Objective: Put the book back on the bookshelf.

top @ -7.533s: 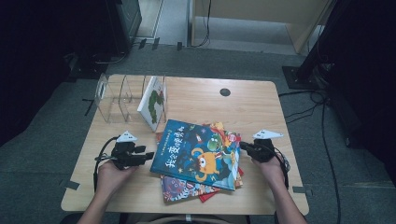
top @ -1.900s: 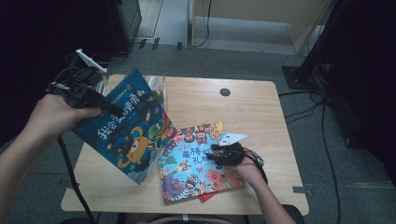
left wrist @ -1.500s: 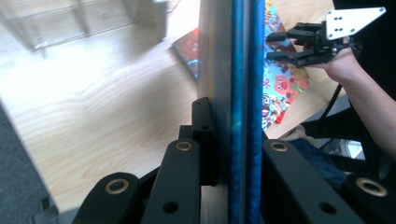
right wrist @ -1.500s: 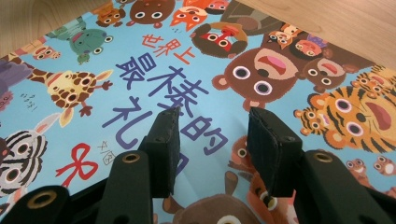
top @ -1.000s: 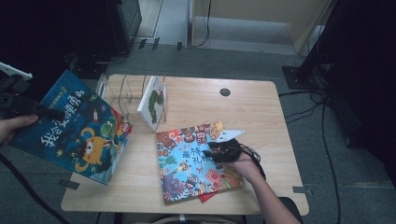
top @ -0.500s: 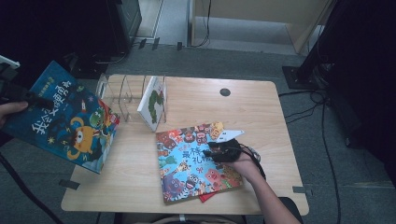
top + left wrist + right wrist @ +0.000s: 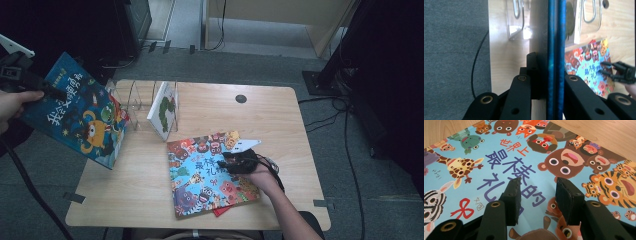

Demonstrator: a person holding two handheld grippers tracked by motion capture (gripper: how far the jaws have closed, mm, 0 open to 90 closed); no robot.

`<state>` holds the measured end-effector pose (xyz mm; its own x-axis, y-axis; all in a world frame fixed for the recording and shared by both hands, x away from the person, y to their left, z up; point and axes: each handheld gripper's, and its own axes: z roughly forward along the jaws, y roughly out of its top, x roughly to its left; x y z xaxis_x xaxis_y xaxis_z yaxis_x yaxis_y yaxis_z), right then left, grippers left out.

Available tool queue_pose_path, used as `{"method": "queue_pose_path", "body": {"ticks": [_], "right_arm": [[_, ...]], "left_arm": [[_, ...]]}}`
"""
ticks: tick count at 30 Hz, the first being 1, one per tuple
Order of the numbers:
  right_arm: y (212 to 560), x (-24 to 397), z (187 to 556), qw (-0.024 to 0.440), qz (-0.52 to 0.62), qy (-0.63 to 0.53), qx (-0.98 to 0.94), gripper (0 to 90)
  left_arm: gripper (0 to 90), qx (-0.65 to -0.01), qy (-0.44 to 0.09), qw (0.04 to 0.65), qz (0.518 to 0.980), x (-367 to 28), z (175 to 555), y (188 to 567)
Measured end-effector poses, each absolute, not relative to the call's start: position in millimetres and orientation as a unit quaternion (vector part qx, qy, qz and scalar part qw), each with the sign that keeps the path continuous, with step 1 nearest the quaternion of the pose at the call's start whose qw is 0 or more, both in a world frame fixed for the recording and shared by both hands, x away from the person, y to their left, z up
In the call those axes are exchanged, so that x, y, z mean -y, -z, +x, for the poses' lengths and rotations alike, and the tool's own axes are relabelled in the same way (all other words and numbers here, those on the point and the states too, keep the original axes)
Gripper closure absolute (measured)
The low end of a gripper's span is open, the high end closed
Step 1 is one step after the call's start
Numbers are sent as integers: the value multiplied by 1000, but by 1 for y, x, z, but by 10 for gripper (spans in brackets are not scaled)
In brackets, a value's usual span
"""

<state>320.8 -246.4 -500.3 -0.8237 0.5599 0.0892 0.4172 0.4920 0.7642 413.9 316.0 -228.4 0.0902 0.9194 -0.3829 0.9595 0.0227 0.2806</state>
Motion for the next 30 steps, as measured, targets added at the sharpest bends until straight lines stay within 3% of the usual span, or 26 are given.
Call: {"method": "queue_pose_path", "body": {"ticks": [17,30], "right_arm": [[500,239,315,89,283,-412,-862,539],[501,241,309,98,282,-413,-861,533]], "left_arm": [[826,-685,51,262,678,-314,466,247],[824,-690,47,263,673,-318,485,261]]}}
